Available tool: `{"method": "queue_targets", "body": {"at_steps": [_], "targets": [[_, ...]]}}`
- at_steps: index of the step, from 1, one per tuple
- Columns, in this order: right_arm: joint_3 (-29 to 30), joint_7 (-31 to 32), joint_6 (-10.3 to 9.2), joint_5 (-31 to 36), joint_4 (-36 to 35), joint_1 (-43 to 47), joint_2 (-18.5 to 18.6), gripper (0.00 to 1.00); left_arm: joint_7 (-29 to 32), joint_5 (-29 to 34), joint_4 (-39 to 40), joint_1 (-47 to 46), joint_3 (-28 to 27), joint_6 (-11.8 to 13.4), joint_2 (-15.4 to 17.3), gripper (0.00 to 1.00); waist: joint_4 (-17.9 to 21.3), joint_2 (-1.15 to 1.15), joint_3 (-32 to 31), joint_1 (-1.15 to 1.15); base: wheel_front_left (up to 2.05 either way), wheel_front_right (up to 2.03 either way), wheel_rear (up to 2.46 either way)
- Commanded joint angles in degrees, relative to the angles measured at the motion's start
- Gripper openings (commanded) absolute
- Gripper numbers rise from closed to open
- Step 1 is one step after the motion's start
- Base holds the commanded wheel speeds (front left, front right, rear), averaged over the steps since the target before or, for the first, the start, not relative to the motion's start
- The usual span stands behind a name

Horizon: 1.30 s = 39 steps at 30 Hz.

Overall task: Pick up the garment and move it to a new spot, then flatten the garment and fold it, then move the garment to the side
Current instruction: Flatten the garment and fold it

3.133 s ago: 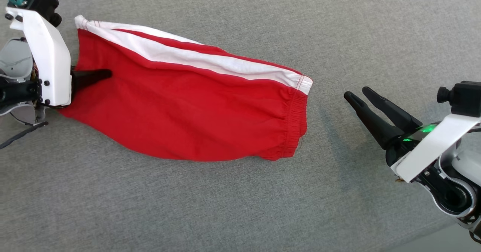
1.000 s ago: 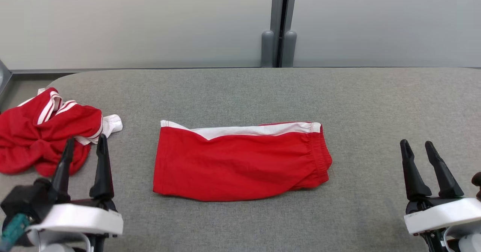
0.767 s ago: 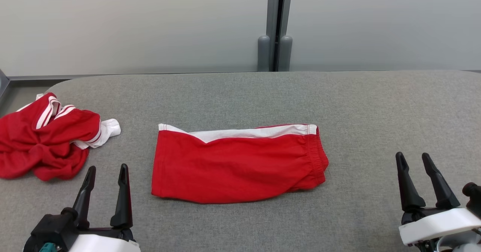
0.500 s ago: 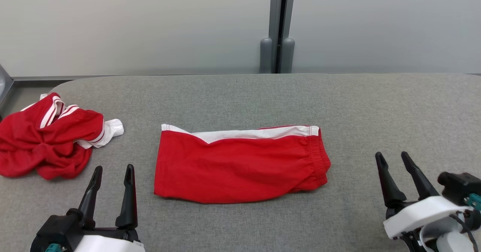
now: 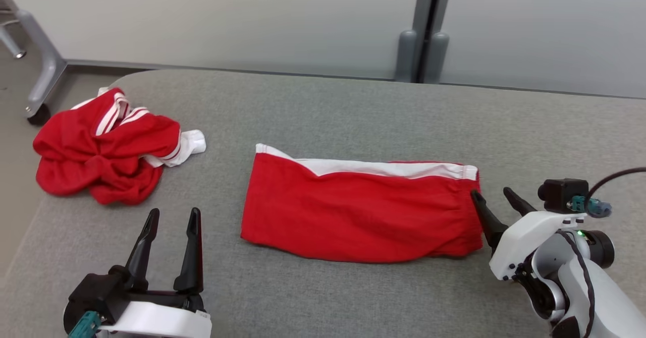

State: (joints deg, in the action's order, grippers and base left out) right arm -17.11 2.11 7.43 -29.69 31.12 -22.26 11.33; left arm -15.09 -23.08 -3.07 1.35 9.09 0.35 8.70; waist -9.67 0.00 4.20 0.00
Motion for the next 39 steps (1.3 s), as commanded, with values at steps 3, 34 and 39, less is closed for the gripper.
{"method": "queue_targets", "body": {"at_steps": [3, 34, 39], "targets": [[0.17, 1.8, 0.11, -0.81, 4.88, -2.19, 0.21, 1.0, -0.09, 0.95, -0.52, -1.67, -1.14, -1.14, -0.66, 1.0, -2.32, 0.0, 2.23, 0.0, 0.0, 0.0, 0.0], [-6.22, 14.16, 0.11, -25.49, 8.17, -5.53, 3.36, 0.0, -0.09, 3.9, -3.46, -2.87, -3.34, -4.86, -3.42, 1.0, -2.15, 0.0, 2.72, 0.0, 0.0, 0.0, 0.0], [-6.22, 18.57, 0.12, -30.02, 4.16, -4.67, 9.3, 0.0, -0.09, 4.05, -3.55, -2.29, -3.49, -4.95, -3.28, 1.0, 1.23, 0.0, 1.8, 0.0, 0.0, 0.0, 0.0]]}}
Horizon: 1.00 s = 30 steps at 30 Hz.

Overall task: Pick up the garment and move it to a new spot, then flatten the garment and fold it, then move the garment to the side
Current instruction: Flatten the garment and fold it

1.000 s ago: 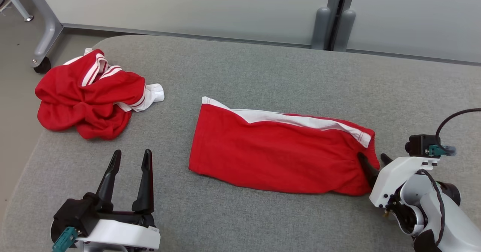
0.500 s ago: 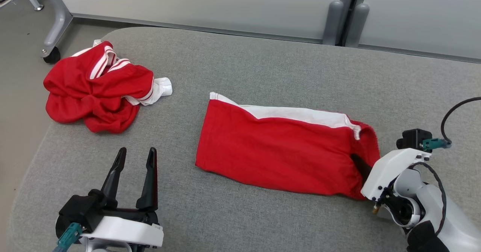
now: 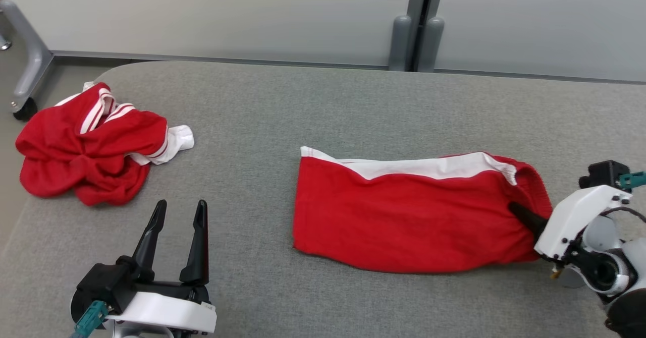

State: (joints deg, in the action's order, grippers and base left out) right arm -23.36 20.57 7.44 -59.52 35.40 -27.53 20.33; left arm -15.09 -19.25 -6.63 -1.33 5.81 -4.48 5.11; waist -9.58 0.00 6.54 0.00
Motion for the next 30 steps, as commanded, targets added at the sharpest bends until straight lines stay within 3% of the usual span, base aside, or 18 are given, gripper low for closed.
{"method": "queue_targets", "body": {"at_steps": [1, 7, 11, 22, 30], "targets": [[0.31, 0.9, 0.1, -0.87, -0.71, 0.82, 1.61, 0.0, -0.09, 0.27, -0.02, 0.4, -0.19, -0.17, 0.34, 1.0, 1.75, 0.0, -0.66, 0.0, 0.0, 0.0, 0.0], [2.47, 3.7, 0.11, -3.01, -2.88, 2.16, 8.33, 0.0, -0.09, 0.55, -0.13, 0.45, 0.25, -0.23, 0.27, 1.0, 4.47, 0.0, -1.07, 0.0, 0.0, 0.0, 0.0], [4.08, 4.2, 0.11, -4.61, -5.32, 2.98, 8.9, 0.0, -0.09, 0.54, -0.37, 0.39, 0.41, -0.08, 0.19, 1.0, 5.28, 0.0, -1.19, 0.0, 0.0, 0.0, 0.0], [8.36, 10.06, 0.11, -15.49, -14.96, 4.63, 0.9, 0.0, 0.27, -0.51, -2.66, -0.28, 1.43, -0.11, 0.1, 1.0, 1.89, 0.0, -1.59, 0.0, 0.0, 0.0, 0.0], [6.68, 10.71, 0.11, -14.54, -13.0, 3.08, -5.02, 0.0, 0.15, -0.98, -4.1, -1.24, 2.36, -0.36, -0.23, 1.0, -2.68, 0.0, -0.91, 0.0, 0.0, 0.0, 0.0]]}}
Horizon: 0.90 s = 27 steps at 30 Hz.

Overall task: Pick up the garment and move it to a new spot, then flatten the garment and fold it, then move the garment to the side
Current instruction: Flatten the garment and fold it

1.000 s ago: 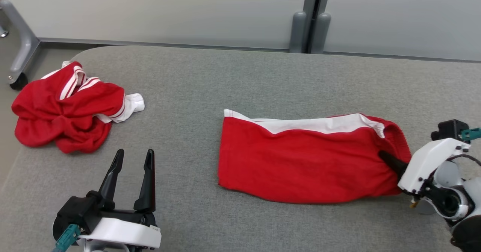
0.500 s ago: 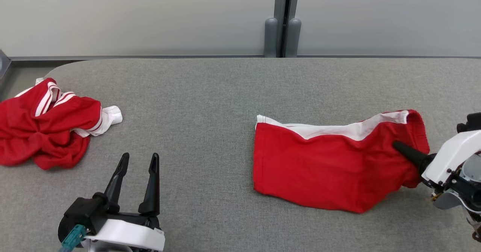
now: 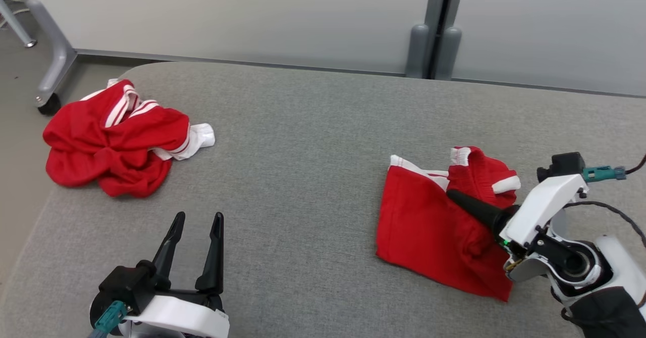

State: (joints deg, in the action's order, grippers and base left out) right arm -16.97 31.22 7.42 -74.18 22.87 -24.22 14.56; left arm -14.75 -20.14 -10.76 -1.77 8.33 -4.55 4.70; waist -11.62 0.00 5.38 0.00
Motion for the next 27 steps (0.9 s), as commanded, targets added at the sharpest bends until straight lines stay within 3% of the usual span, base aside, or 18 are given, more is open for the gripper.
{"method": "queue_targets", "body": {"at_steps": [1, 10, 12, 13, 19, 27], "targets": [[0.11, -0.25, 0.13, 0.51, 0.32, -0.55, -0.05, 0.0, -0.22, -0.15, -0.13, -0.93, -0.05, -0.3, 0.13, 1.0, -1.22, 0.0, 0.35, 0.0, 0.0, 0.0, 0.0], [-0.12, -3.53, 0.14, 5.71, 11.42, -5.14, -5.16, 0.0, -0.34, -0.55, -1.48, -1.58, 0.44, -0.43, -0.21, 1.0, -4.1, 0.0, 1.49, 0.0, 0.0, 0.0, 0.0], [-0.06, -4.0, 0.14, 6.32, 13.16, -6.02, -6.05, 0.45, -0.39, -0.62, -1.68, -1.58, 0.33, -0.39, -0.25, 1.0, -4.02, 0.0, 1.66, 0.0, 0.0, 0.0, 0.0], [-0.23, -4.15, 0.13, 6.79, 14.15, -6.43, -6.34, 1.0, -0.4, -0.68, -1.78, -1.58, 0.22, -0.33, -0.25, 1.0, -3.83, 0.0, 1.7, 0.0, 0.0, 0.0, 0.0], [-0.57, -4.72, 0.14, 5.67, 12.65, -7.12, -7.64, 1.0, -0.43, -0.57, -2.1, -1.76, -0.34, -0.09, 0.17, 1.0, -1.61, 0.0, 0.64, 0.0, 0.0, 0.0, 0.0], [-0.36, -12.19, 0.14, 6.93, -1.72, -2.25, -1.09, 1.0, -0.48, 0.06, -0.69, -0.15, -1.12, 0.45, 0.91, 1.0, 1.77, 0.0, -2.02, 0.0, 0.0, 0.0, 0.0]]}}
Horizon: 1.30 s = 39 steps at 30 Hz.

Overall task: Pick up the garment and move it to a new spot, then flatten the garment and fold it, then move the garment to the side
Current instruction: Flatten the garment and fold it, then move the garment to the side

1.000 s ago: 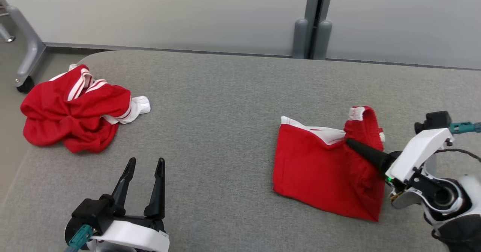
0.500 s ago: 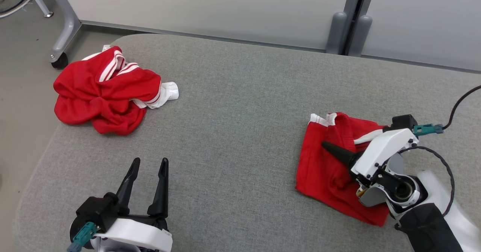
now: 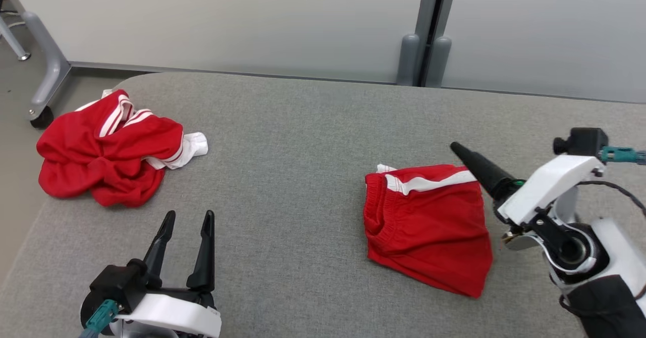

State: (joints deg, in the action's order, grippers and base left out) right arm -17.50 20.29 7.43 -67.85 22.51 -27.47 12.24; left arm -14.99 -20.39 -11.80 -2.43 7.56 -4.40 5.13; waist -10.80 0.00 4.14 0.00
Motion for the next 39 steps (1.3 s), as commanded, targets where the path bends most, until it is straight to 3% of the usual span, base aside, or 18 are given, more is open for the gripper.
{"method": "queue_targets", "body": {"at_steps": [1, 8, 11, 18, 32, 39], "targets": [[0.2, -2.95, 0.12, 1.42, -3.21, 1.88, 2.42, 1.0, -0.23, 0.36, 0.73, 0.59, -0.52, 0.33, 0.5, 1.0, 1.34, 0.0, -1.03, 0.0, 0.0, 0.0, 0.0], [-0.35, -17.85, 0.12, 12.21, -13.31, 7.37, 9.34, 1.0, -0.18, 1.22, 3.44, 2.07, -2.07, 0.93, 0.31, 1.0, 4.49, 0.0, -2.03, 0.0, 0.0, 0.0, 0.0], [0.0, -23.62, 0.12, 17.66, -14.71, 9.71, 10.25, 1.0, -0.18, 1.88, 4.43, 2.37, -2.51, 1.24, 0.05, 1.0, 5.71, 0.0, -2.27, 0.0, 0.0, 0.0, 0.0], [2.35, -32.47, 0.12, 24.79, -13.53, 15.91, 8.22, 1.0, -0.18, 2.57, 5.98, 3.33, -3.59, 0.92, -0.49, 1.0, 7.31, 0.0, -2.82, 0.0, 0.0, 0.0, 0.0], [5.74, -35.56, 0.12, 35.29, -7.5, 20.19, 3.28, 1.0, -0.19, 6.17, 6.91, 4.78, -5.46, -0.21, -1.48, 1.0, 8.56, 0.0, -4.11, 0.0, 0.0, 0.0, 0.0], [3.5, -34.07, 0.12, 35.66, -4.83, 17.66, 2.19, 1.0, -0.19, 6.63, 7.11, 4.62, -5.2, -0.58, -1.78, 1.0, 7.64, 0.0, -3.87, 0.0, 0.0, 0.0, 0.0]]}}
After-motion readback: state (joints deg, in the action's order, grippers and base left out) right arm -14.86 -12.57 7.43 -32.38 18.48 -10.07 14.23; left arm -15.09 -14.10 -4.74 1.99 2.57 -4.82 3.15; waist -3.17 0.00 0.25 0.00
